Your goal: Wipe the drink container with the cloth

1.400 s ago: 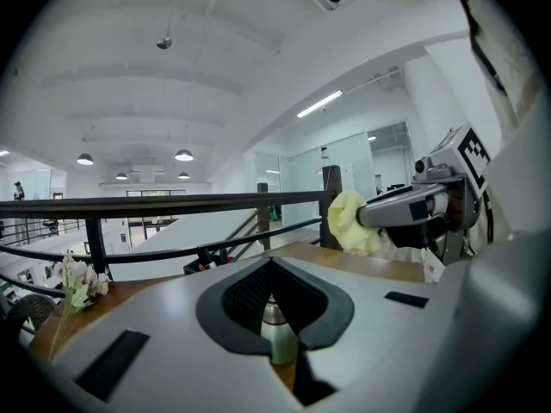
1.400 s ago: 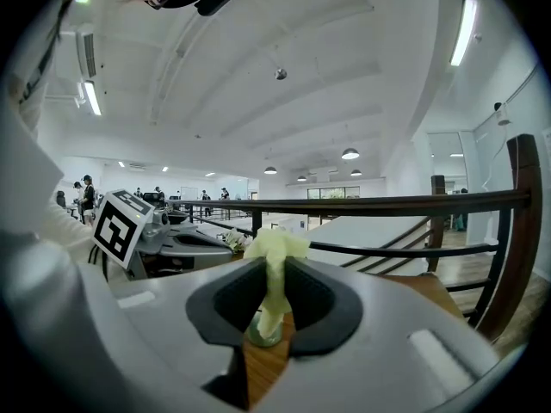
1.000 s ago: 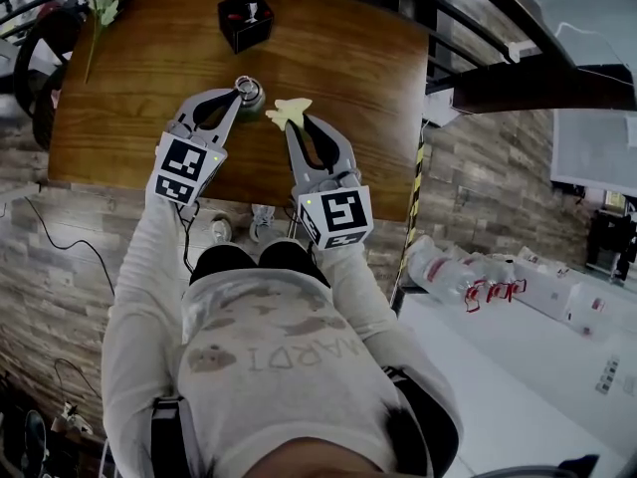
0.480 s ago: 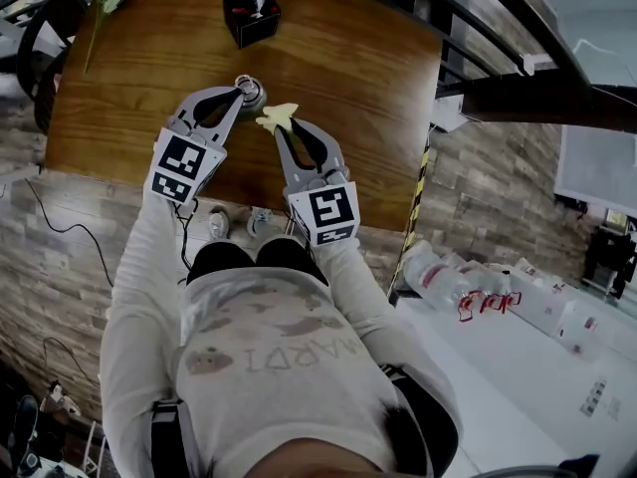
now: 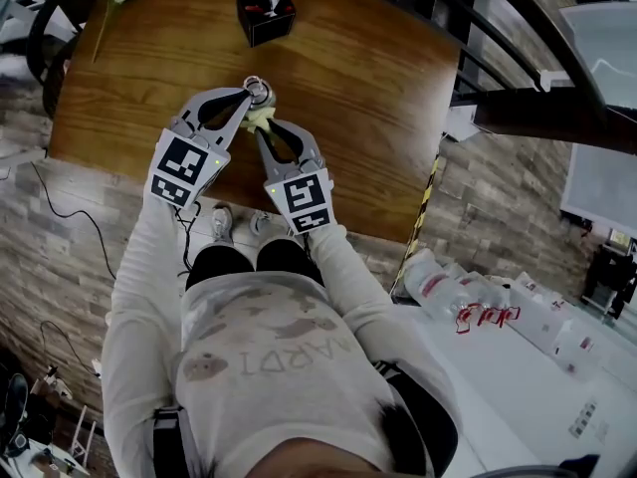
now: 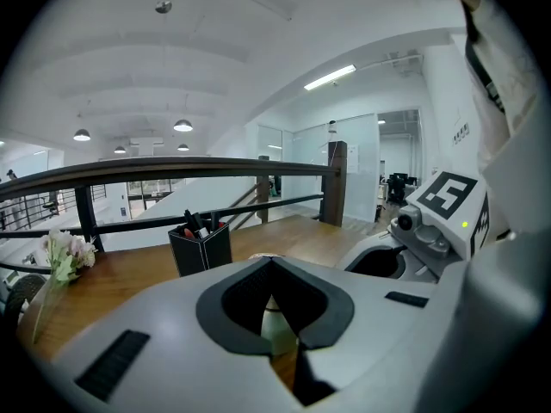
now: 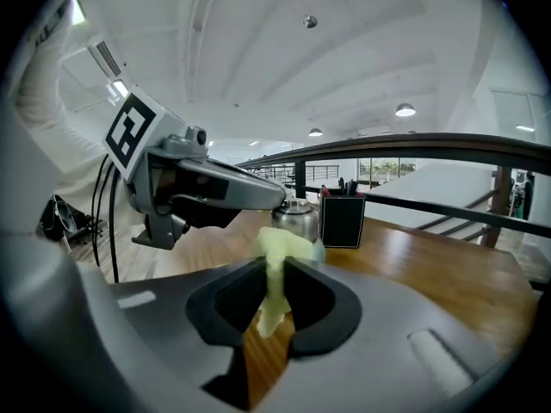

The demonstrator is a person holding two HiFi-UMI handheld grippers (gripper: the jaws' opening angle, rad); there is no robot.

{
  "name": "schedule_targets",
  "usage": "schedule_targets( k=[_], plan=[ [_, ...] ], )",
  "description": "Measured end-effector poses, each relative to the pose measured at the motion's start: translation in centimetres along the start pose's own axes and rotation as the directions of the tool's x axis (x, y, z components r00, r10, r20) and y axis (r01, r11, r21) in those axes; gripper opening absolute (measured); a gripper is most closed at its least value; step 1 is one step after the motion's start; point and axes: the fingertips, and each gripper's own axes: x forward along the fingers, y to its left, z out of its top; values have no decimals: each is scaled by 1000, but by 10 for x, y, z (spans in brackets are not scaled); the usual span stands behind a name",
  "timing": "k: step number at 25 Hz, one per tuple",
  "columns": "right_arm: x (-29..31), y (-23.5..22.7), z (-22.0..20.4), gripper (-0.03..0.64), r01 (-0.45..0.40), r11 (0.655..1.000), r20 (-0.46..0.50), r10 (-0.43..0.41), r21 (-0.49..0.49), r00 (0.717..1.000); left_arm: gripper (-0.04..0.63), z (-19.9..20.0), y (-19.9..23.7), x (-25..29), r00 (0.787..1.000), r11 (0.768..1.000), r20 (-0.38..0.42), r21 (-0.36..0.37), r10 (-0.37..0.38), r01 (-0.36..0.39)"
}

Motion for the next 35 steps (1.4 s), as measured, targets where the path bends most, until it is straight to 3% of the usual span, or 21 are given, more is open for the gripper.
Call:
schedule_targets(
  k=[25,35],
  plan=[
    [10,-54,-11,74,-5,999,-38,4,-34,999,6,1,-1,3,1000,1000,-5,-18,16,-17],
    [25,-60,-48,74,-13,1000,-132,12,-9,991,6,0,0,3,1000,999,2,-35,18,-18]
  ],
)
